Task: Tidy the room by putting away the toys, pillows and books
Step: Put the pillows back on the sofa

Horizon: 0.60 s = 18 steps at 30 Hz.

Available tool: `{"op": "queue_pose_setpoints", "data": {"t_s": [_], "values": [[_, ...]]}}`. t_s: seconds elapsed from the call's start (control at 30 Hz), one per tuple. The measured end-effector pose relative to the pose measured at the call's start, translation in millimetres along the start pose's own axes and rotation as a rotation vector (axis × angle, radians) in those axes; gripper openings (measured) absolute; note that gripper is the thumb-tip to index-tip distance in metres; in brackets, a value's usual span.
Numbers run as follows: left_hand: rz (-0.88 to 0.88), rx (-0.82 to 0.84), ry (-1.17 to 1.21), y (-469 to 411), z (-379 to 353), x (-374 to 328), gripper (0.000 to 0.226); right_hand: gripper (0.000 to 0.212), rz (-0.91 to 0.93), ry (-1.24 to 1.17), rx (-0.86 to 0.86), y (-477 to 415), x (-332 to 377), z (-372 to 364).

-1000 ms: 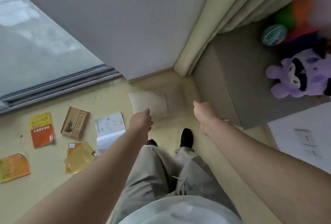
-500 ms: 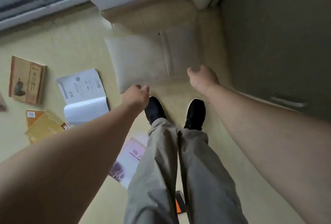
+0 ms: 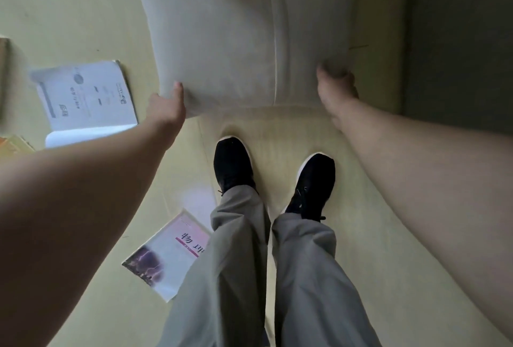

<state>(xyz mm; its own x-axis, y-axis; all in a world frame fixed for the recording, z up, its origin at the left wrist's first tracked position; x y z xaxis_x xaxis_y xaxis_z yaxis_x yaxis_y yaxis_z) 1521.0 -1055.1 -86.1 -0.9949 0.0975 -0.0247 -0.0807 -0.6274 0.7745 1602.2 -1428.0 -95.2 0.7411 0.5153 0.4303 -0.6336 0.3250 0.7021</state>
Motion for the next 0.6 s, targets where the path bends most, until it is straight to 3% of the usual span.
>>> {"op": "queue_pose_setpoints", "data": {"t_s": [0.13, 0.27, 0.5, 0.6], "values": [[0.162, 0.049, 0.112, -21, -10, 14, 0.087, 0.090, -0.064, -0.002, 0.031, -12, -19, -11], [0.189, 0.041, 0.265, -21, -9, 11, 0.078, 0.101, -0.074, 0.042, -0.045, -10, -17, -14], [0.148, -0.006, 0.418, 15, 32, 0, 0.047, 0.065, 0.091, 0.267, -0.145, 22, 52, 4], [0.187, 0.037, 0.494, 43, 58, 6, 0.051, 0.063, 0.121, 0.258, -0.158, 53, 86, 25]]}}
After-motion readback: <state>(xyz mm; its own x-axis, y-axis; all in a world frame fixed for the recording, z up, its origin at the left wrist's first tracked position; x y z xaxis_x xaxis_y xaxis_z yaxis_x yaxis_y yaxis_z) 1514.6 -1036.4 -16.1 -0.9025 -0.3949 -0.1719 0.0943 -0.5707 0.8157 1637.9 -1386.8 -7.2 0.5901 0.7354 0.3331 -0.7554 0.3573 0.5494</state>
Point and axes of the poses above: each hand's wrist, its own y-axis away from the middle knuckle, its own z-axis out of the back of the hand, x = y × z, the point moved 7 cm from there along -y, towards the middle knuckle, and after that the axes turned 14 degrees about z, right-handed, at the moved point
